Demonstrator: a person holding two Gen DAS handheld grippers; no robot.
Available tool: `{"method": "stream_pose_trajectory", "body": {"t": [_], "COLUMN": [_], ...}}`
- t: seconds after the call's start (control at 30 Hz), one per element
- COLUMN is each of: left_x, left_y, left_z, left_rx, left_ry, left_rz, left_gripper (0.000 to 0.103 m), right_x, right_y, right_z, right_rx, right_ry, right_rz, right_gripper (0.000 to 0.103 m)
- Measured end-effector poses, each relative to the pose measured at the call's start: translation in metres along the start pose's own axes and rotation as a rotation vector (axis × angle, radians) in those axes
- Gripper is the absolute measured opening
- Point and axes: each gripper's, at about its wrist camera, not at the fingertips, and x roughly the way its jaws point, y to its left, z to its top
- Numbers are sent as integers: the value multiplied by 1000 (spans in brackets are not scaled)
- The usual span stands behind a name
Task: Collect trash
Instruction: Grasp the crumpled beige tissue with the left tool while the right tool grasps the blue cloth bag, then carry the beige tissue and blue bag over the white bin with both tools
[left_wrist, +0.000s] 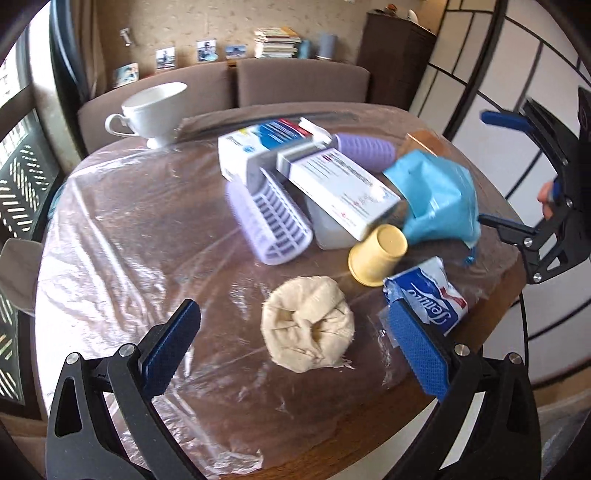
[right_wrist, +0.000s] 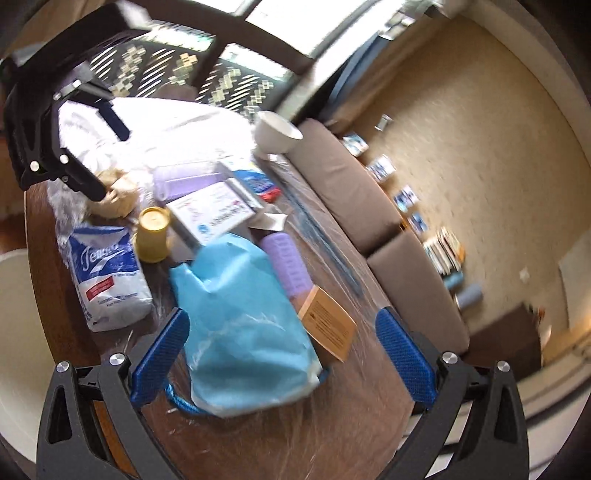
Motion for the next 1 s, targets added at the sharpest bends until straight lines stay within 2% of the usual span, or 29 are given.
{"method": "stream_pose_trajectory", "body": {"t": [0.17,0.27,0.4,0.47,0.53,0.6,0.7,0.77,0.8,0.83,1.0], "left_x": [15,16,25,26,24,23,21,19,16,15,7], "left_y": [-3,-4,-6,-6,-6,-6,-7,-7,-7,-6,-2], "left_z": [0,2,-1,-2,-4,-5,-7,-7,-8,-8,-9], "left_rx": [40,53,71,74,79,83,78,67,60,55,46], "left_ry": [27,21,45,45,40,38,28,25,22,20,9], "left_rz": [12,6,4,12,14,17,20,20,20,23,29], "left_gripper": [102,102,86,85,75,73,58,54,52,52,52], "right_x": [19,32,45,47,45,47,51,50,51,52,48], "right_y": [23,22,24,26,29,26,23,24,21,20,11], "right_z": [10,4,0,-3,-6,-7,-5,-6,-5,-5,-4], "right_rx": [-131,-153,-123,-114,-104,-80,-36,-21,-15,-2,95], "right_ry": [22,68,114,130,131,139,151,162,169,171,166], "right_rz": [2,24,52,47,40,34,41,29,37,47,56], "right_gripper": [98,87,79,79,79,80,80,77,68,63,58]}}
